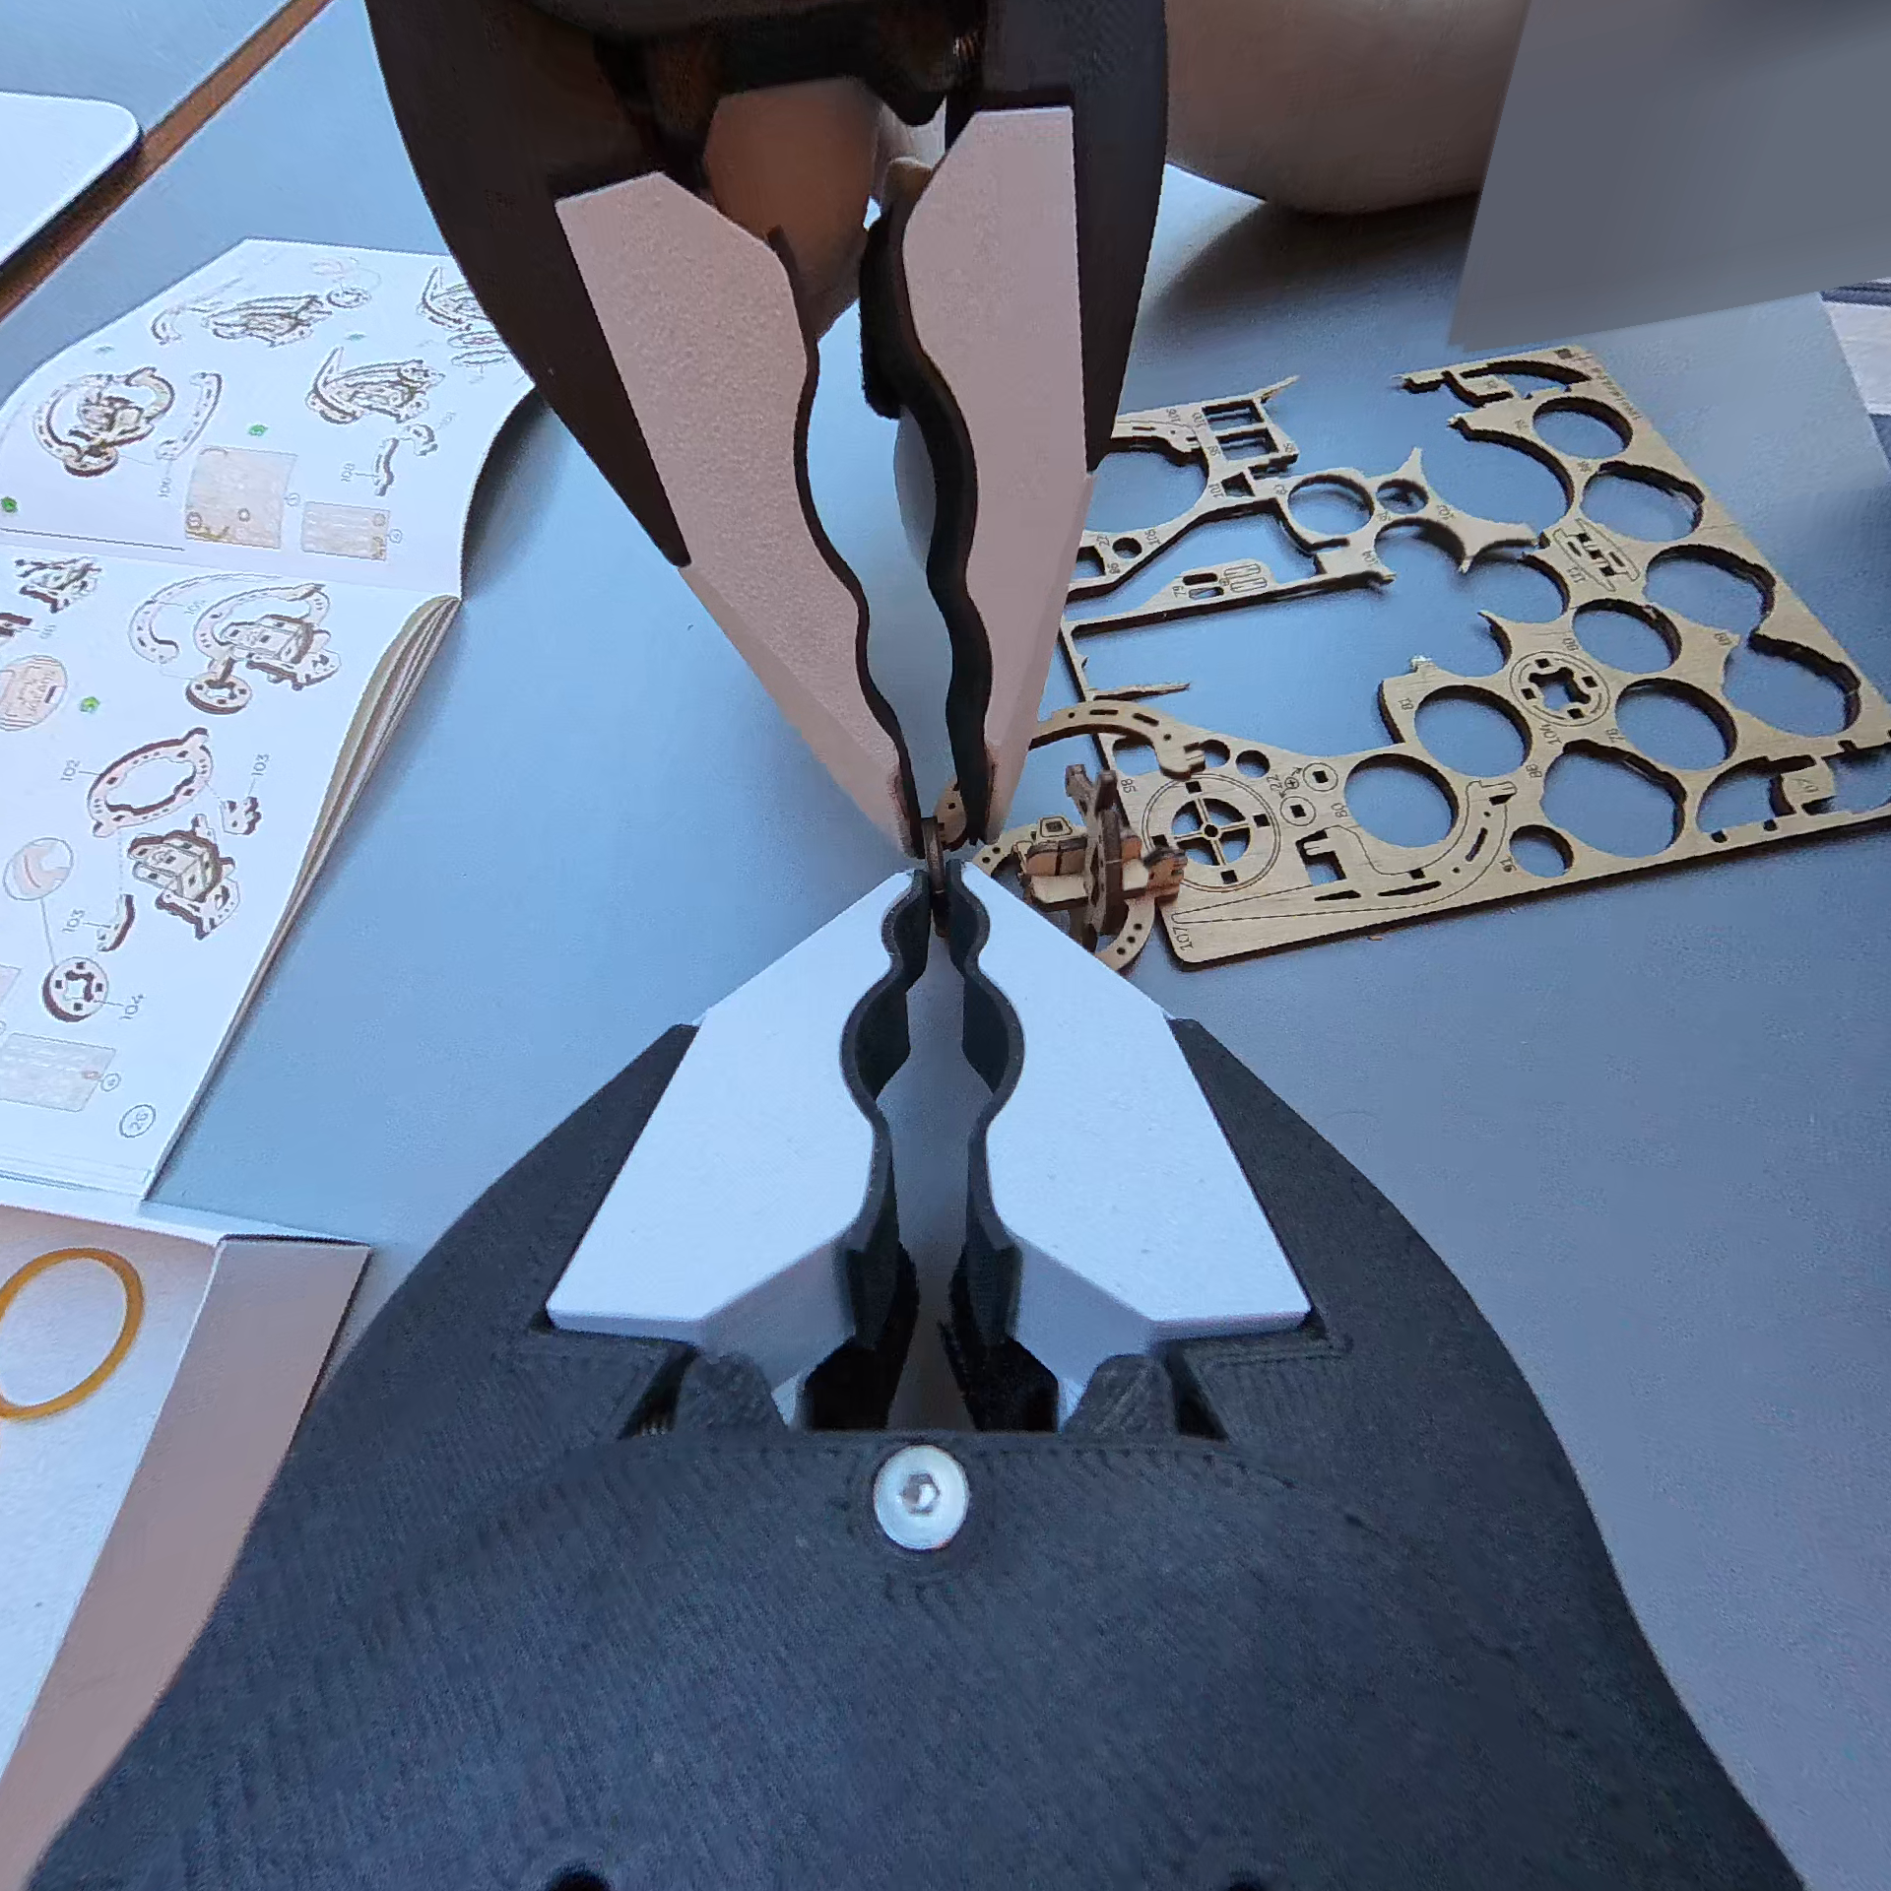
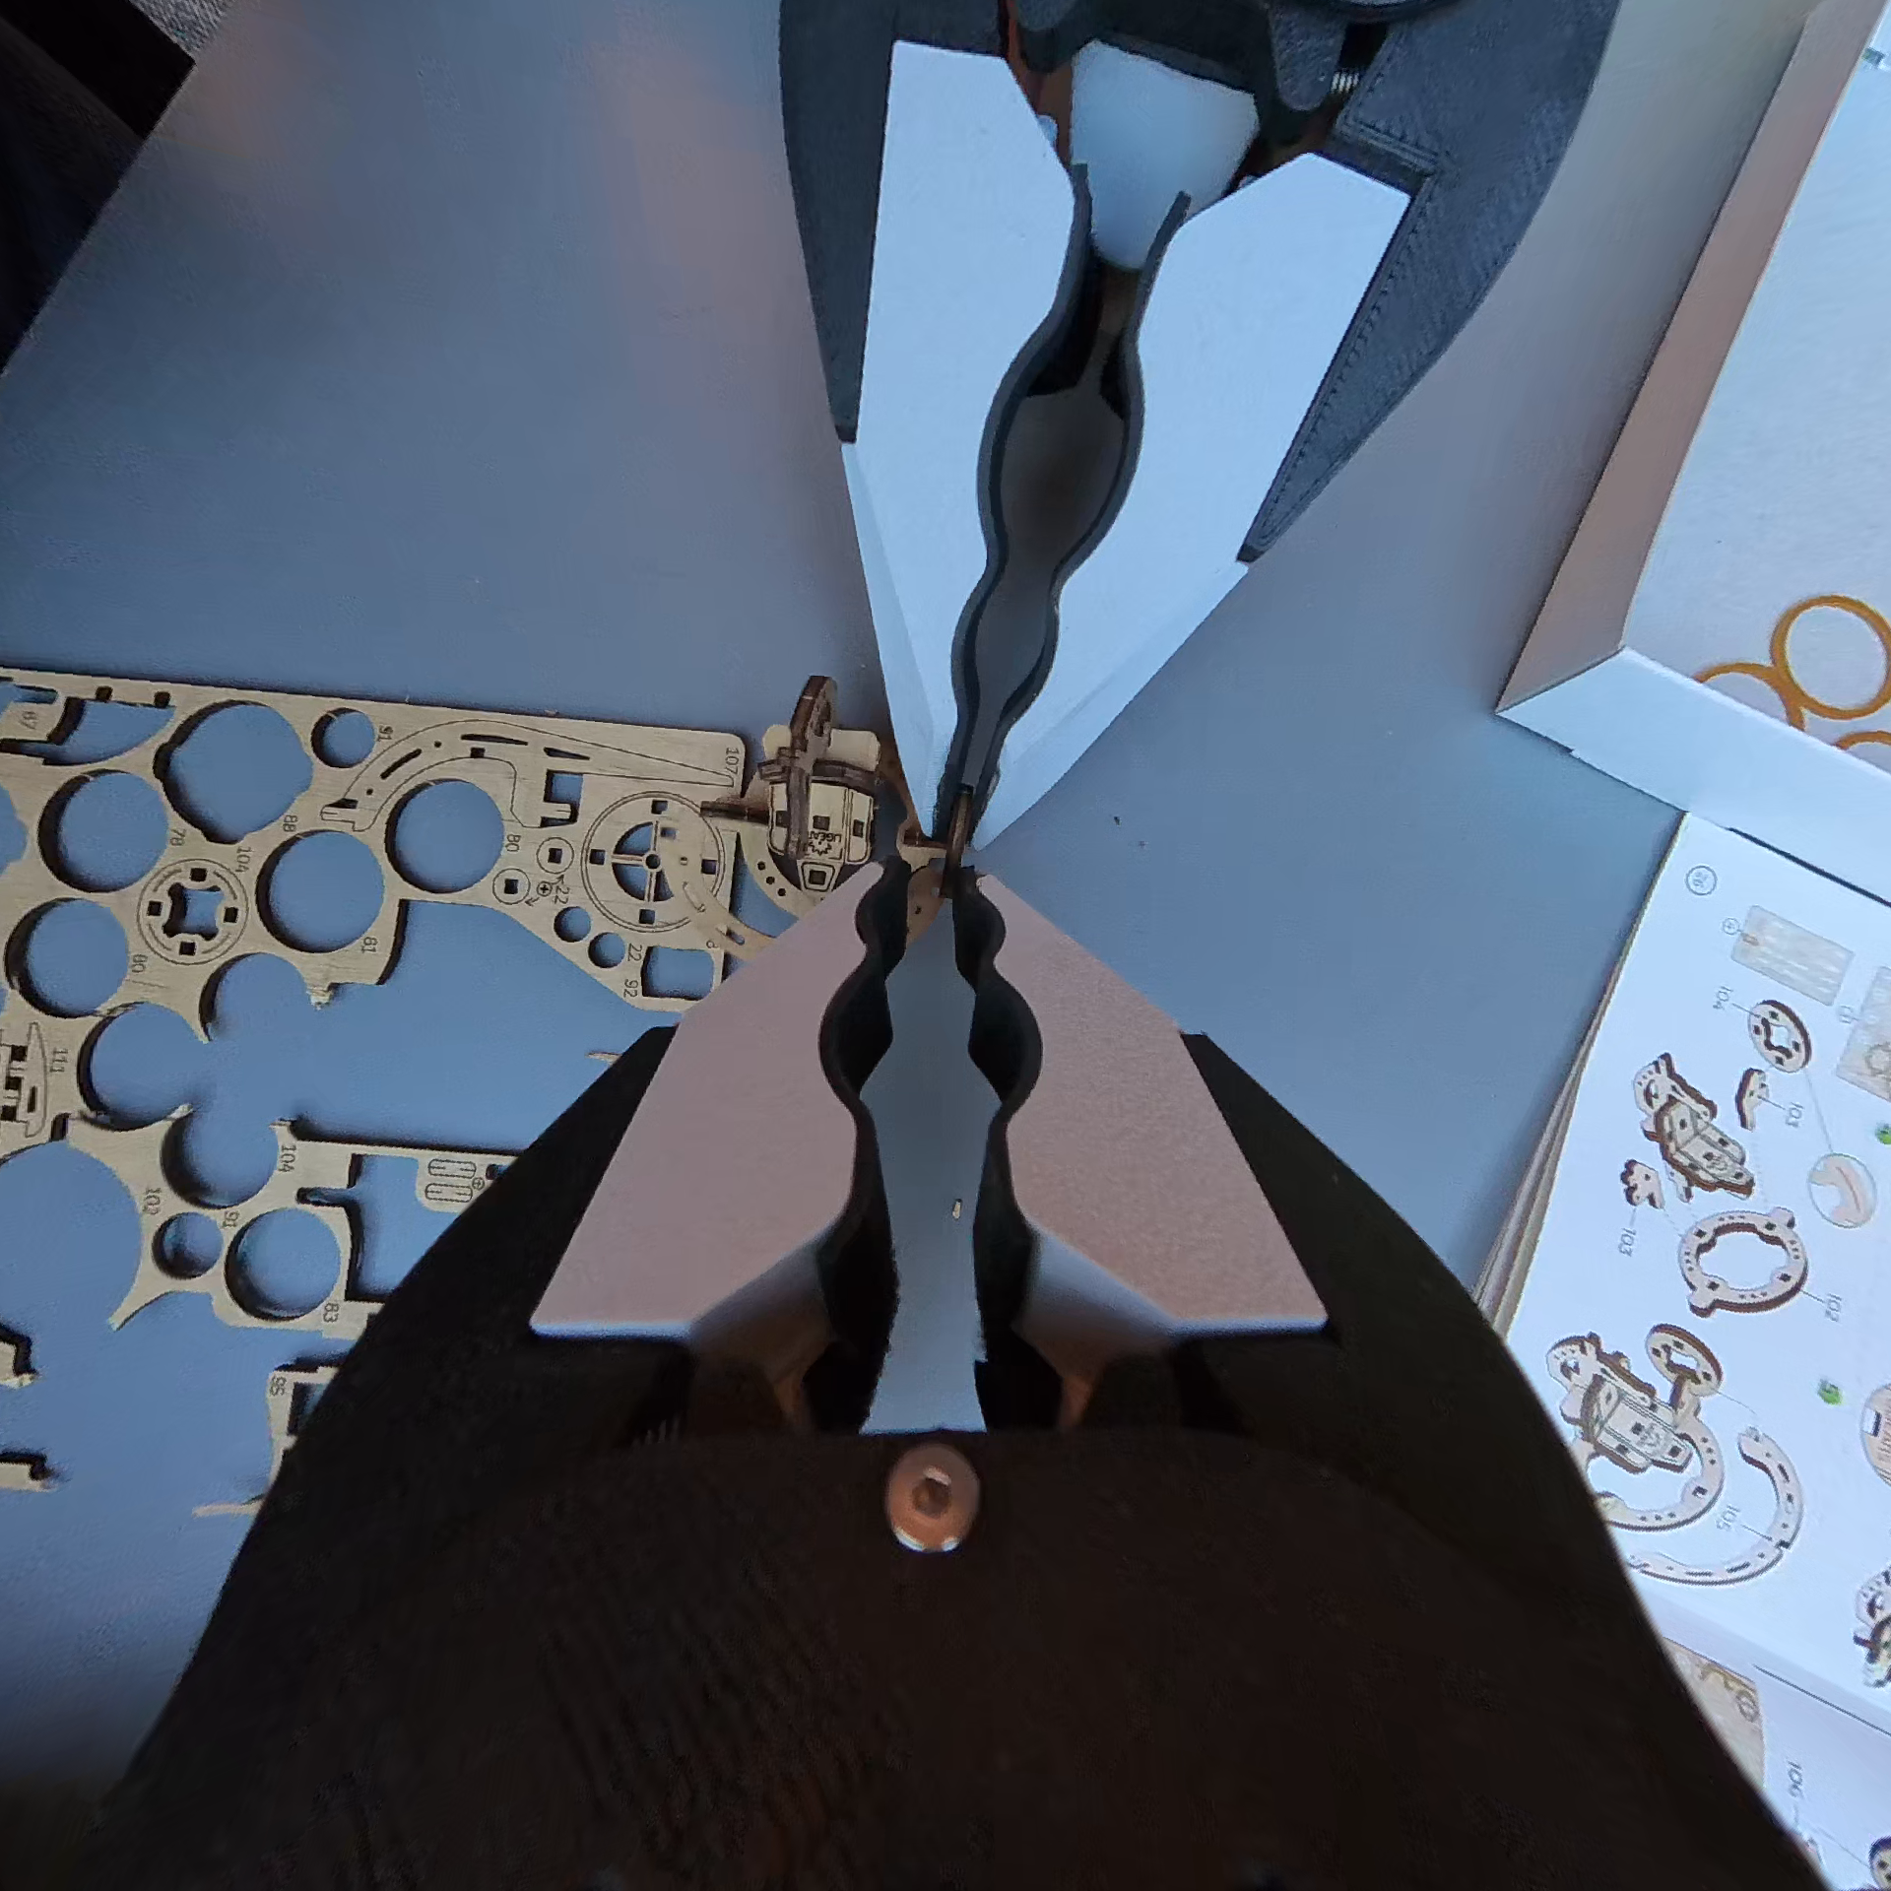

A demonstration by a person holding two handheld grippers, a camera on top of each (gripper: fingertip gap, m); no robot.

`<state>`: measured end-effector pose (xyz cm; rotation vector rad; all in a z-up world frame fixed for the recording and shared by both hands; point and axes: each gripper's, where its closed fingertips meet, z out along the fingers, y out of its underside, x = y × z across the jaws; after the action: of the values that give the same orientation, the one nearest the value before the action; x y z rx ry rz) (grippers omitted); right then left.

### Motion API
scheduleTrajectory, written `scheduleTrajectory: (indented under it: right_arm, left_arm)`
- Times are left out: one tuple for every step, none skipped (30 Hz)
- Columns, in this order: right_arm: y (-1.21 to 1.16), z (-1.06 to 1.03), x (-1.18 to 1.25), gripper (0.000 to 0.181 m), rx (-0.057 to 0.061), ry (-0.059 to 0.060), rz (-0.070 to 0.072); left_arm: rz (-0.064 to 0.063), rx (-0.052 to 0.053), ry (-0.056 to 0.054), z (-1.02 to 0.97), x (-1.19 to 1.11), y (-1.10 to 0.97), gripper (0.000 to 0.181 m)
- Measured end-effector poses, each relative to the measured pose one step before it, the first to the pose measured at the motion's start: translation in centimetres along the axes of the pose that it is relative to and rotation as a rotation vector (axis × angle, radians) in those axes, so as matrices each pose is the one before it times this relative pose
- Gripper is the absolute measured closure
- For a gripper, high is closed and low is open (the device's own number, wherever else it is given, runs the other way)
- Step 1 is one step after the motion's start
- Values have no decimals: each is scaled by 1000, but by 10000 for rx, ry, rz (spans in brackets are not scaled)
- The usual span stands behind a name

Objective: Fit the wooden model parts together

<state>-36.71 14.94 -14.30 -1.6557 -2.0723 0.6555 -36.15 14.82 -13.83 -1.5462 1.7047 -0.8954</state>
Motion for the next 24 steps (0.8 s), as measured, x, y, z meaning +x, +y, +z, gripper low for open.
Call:
scheduleTrajectory:
  right_arm:
    - [-2,-20,-23,173,-21,29,-61]
    - [-10,-23,38,173,-42,78,-82]
    - [-5,-19,-14,173,-34,45,-108]
    - [-6,-14,26,173,-25,26,-16]
    - [0,-10,-5,173,1,-14,22]
    - [20,11,70,174,7,24,13]
    - [14,4,67,174,18,56,-70]
    - [13,14,-16,174,8,-17,13]
    - [23,-5,-5,174,-22,-26,76]
    - [37,20,-44,173,-13,3,-80]
    - [42,18,-82,173,-23,-87,62]
    - [27,-14,5,173,-22,-83,193]
    - [14,-7,-53,173,46,-92,127]
    - [-2,-6,-127,173,61,-169,149]
    - [0,-7,-51,173,48,-110,106]
    - [24,6,-15,172,37,-42,17]
    - [-18,10,2,172,41,-25,37]
    - [-57,5,-33,171,63,-55,53]
    - [-37,19,12,170,50,-23,44]
    - [-53,14,37,169,58,-8,51]
    - [-32,21,-3,168,29,-33,54]
    - [-18,25,7,169,2,-3,7]
    - [4,51,-79,171,-1,-38,-25]
    - [27,74,-41,171,-17,-27,11]
  left_arm:
    - [7,2,-4,3,9,-5,181]
    - [8,16,-23,-24,-25,-24,181]
    - [0,18,16,-1,33,-28,181]
    - [-4,7,5,-14,11,-22,180]
    - [-6,2,-1,1,-8,-2,180]
    - [-9,-2,-18,7,-30,-2,181]
    - [-7,6,-5,-19,-21,-5,181]
    - [-5,4,14,6,22,-20,180]
    - [7,-6,-9,27,0,0,180]
    - [18,-7,42,22,83,-9,181]
    - [5,-16,44,47,93,-5,180]
    - [18,-8,-28,27,-14,1,180]
    - [9,4,14,3,13,-5,180]
    - [-2,21,40,12,65,-52,181]
    - [13,11,-15,20,-12,-36,180]
    - [24,3,-18,13,-3,-13,181]
    - [9,17,-4,-10,-1,-22,180]
    - [-9,47,-9,-41,-21,-65,181]
    - [-23,50,-4,-49,-35,-62,181]
    - [-31,42,12,-46,-7,-57,181]
    - [-30,25,16,-17,-14,-24,181]
    - [-31,0,-18,-8,-53,-5,181]
    - [-24,1,-7,-1,-23,0,181]
    - [-3,-25,37,23,51,45,181]
